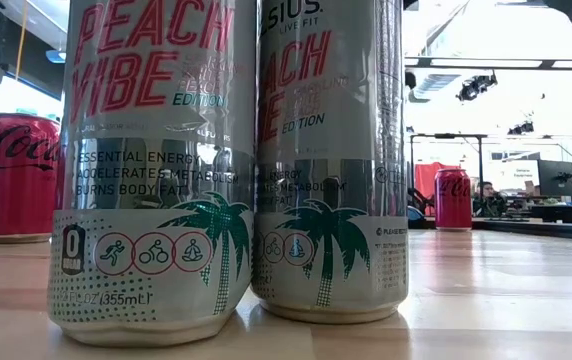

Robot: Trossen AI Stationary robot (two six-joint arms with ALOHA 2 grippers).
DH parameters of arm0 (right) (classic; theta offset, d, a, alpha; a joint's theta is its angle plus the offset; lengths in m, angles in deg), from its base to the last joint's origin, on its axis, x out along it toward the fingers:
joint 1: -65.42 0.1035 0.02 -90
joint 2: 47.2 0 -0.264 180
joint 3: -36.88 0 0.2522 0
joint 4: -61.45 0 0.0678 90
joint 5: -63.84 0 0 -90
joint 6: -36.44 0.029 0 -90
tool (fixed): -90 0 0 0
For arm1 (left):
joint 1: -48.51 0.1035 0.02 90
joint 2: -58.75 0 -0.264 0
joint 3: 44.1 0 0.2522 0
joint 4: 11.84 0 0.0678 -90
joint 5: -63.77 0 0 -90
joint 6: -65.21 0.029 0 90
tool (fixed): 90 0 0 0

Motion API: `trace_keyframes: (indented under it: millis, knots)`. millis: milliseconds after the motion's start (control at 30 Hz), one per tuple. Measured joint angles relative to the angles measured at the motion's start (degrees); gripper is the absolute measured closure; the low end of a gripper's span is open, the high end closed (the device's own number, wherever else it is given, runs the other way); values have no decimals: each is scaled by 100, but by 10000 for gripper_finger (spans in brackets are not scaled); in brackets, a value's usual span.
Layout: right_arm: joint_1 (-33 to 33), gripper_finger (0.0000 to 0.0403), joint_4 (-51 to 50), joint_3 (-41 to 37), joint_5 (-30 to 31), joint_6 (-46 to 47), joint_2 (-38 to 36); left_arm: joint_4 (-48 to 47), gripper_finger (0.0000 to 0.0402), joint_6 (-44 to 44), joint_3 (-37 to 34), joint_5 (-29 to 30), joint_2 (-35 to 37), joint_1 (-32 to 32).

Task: Place canned beverage on shelf
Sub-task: Put the top blue soda can on the shelf

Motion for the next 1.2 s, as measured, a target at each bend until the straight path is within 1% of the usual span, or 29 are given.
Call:
trace_keyframes:
  millis: [267,467,567,700,800,867,967,1200]
  knots:
    - [97,325,64,-2,-677,-12,-7,5,158,-29,2,2,0,-122]
    - [375,325,75,0,-1218,473,-7,33,158,-27,0,4,0,-188]
    - [501,325,-26,121,-1437,639,-2,33,158,-27,0,4,0,-188]
    - [575,325,-389,465,-1460,511,-4,33,158,-25,0,7,0,-188]
    - [552,316,-445,650,-1214,370,-9,31,158,-25,0,7,-2,-186]
    - [547,299,-455,726,-1171,142,-7,33,158,-25,0,9,0,-186]
    - [578,256,-352,735,-1171,-214,-7,31,158,-25,0,28,0,-186]
    - [712,113,283,735,-1061,-292,-7,42,158,-27,0,221,0,-190]
